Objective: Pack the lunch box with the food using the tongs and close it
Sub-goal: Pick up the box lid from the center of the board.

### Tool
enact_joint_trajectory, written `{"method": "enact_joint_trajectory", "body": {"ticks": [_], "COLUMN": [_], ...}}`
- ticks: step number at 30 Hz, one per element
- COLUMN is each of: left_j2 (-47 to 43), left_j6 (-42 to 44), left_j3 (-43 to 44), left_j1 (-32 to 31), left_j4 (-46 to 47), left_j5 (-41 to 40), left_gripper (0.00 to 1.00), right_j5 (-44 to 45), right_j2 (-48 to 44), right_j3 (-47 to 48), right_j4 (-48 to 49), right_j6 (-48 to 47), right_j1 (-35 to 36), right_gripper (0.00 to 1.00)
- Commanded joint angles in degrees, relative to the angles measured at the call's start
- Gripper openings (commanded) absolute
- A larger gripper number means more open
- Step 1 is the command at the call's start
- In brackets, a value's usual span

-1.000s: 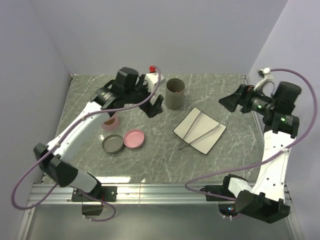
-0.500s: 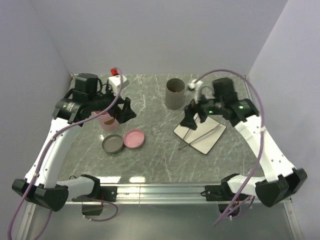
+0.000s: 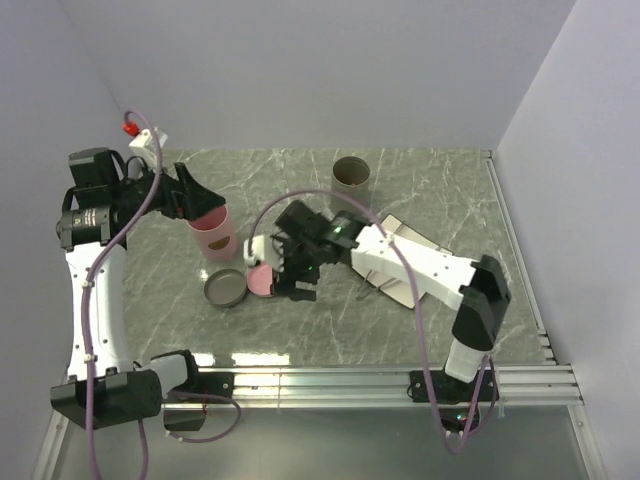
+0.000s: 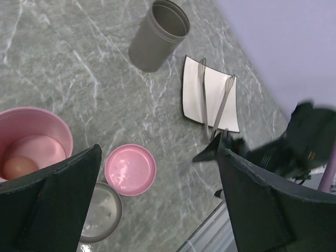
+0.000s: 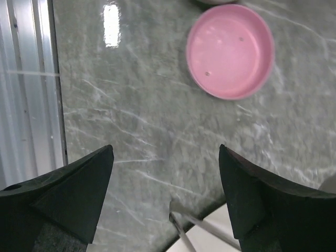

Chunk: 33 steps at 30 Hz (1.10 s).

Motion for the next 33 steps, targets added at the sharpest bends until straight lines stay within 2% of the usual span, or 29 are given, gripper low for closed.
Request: {"method": "enact_joint_trajectory", "body": {"ticks": [1, 6, 9, 16, 29, 33], "left_j2": [0.4, 0.5, 0.2, 0.0, -0.6, -0.6], "left_j6": [-6.7, -7.1, -7.7, -8.3, -8.0, -8.1], "left_j3": [-1.7, -1.9, -2.9, -3.9, -6.1, -6.6], "left_j1": [3.9, 4.3, 4.6, 5.3, 5.3, 5.4], "left_j4": [5.2, 5.4, 6.1, 6.9, 6.8, 7.1], "left_j5": [7.2, 6.1, 6.5, 8.6, 10.8, 10.5], "left_gripper": [0.99, 0.99, 0.99, 1.00, 0.99, 0.99], "right_j5": [3.9, 6.2, 5.5, 3.3, 1.1, 1.8], "right_j2": [2.4, 6.5, 8.7, 11.7, 20.5, 21.4], "right_j3": [2.3, 0.7, 0.5, -1.7, 1.5, 0.7], "right_j4": [2.2, 6.3, 9.2, 13.2, 13.9, 15.3], "right_j6": [-6.2, -10.8, -12.2, -16.0, -16.2, -15.6], "right_j1": [2.7, 4.3, 4.3, 4.5, 4.4, 4.3], "right_gripper": [0.87, 0.85, 0.81, 0.79, 0.78, 0.74]}}
